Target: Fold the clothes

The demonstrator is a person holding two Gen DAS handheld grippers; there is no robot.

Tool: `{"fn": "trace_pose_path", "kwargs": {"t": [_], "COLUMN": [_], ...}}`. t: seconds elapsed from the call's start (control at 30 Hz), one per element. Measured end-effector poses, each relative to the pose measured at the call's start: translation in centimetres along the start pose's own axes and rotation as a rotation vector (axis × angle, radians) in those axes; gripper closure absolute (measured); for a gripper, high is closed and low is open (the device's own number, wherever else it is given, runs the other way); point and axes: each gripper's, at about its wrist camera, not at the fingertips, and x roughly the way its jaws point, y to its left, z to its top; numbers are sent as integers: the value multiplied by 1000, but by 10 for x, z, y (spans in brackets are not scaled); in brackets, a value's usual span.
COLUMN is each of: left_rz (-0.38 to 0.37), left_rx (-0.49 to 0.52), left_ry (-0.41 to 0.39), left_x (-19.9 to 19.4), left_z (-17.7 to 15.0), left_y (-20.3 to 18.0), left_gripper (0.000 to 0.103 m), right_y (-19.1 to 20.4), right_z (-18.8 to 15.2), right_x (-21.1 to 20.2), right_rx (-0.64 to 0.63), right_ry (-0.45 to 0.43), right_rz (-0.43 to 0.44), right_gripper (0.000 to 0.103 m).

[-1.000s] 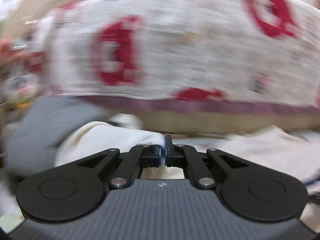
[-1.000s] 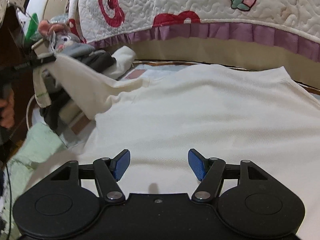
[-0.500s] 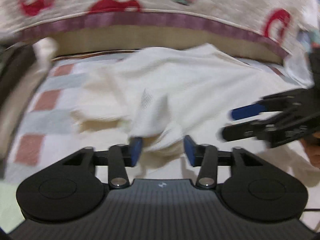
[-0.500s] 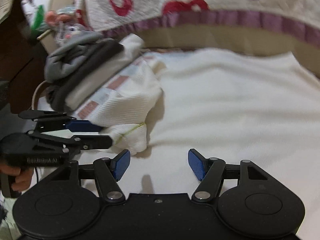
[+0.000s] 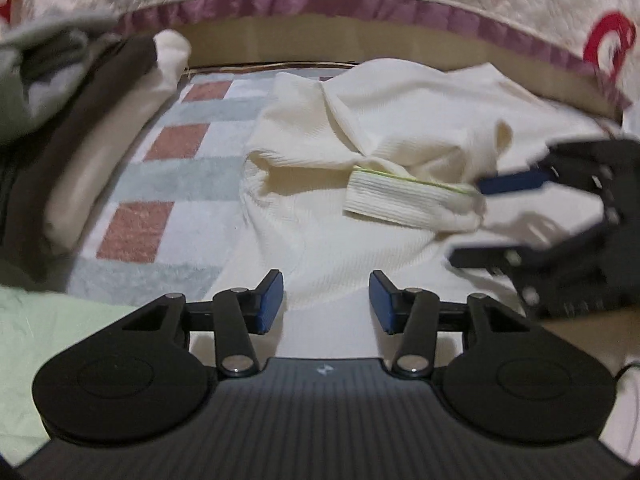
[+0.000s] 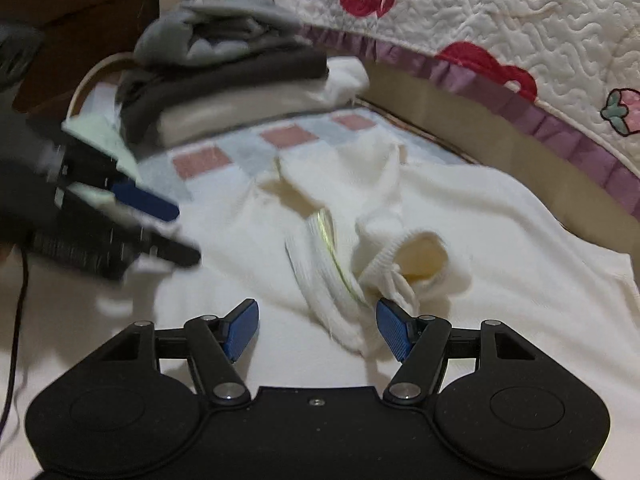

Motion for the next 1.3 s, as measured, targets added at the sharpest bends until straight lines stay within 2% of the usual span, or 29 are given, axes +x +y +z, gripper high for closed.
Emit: {"fn": "trace_pose_path", "kwargs": {"t": [0.03, 0.1, 0.13, 0.17, 0.27, 0.33, 0.43, 0.5, 0.6, 0.7, 0.8, 0.9, 1.03, 1.1, 1.13, 1.17, 1.2, 1.23, 1.27, 1.3], "left_rz": [6, 18, 23, 31, 52, 71, 88, 75, 39, 55, 81, 96, 144, 170, 169, 162, 160, 162, 163, 166], "left_rx": [9, 12, -8, -21, -51, -72, -99, -118, -112, -9, 129, 269, 428, 443, 431, 417, 404, 395, 392, 392], "left_ry": [7, 21, 26, 25, 22, 39, 64, 58, 14, -29, -62, -51, -21, -4, -11, -15, -17, -20, -26, -32], "left_x": [1, 3, 4, 3, -1, -1, 1, 0, -4, -2, 11, 38, 78, 93, 97, 98, 98, 98, 96, 95], "left_z": [-1, -3, -2, -1, -1, -3, -7, -8, -3, 11, 27, 40, 51, 53, 55, 57, 59, 60, 61, 60], "left_y": [-1, 0, 2, 5, 16, 24, 31, 34, 30, 20, 11, 4, -4, -4, -4, -3, -2, -2, -3, -4], "left_gripper": [56, 56, 56, 56, 56, 56, 56, 56, 56, 55, 52, 52, 50, 49, 48, 48, 48, 54, 73, 81], "right_y": [-3, -10, -17, -27, -76, -104, -143, -167, -195, -208, -211, -217, -217, -213, -211, -212, -214, -216, -219, -222], "right_z": [2, 4, 6, 10, 16, 12, -8, -31, -58, -64, -66, -75, -77, -77, -77, -79, -81, -84, -88, -92], "right_x": [8, 24, 29, 29, -11, -46, -86, -97, -96, -97, -102, -102, -88, -78, -71, -64, -58, -51, -45, -43], "right_rx": [-14, -45, -37, 8, 279, 379, 473, 539, 646, 697, 706, 727, 754, 724, 707, 710, 727, 744, 776, 811], "right_ry": [8, 39, 48, 49, -56, -122, -178, -174, -99, -65, -84, -97, -118, -104, -89, -72, -56, -40, -33, -62], "right_rz": [3, -10, -21, -9, 100, 86, 6, -83, -209, -233, -232, -221, -154, -149, -159, -177, -202, -227, -233, -215], "right_gripper": [33, 50, 81, 91, 92, 92, 91, 90, 90, 90, 89, 80, 59, 50, 38, 33, 33, 33, 32, 32]}}
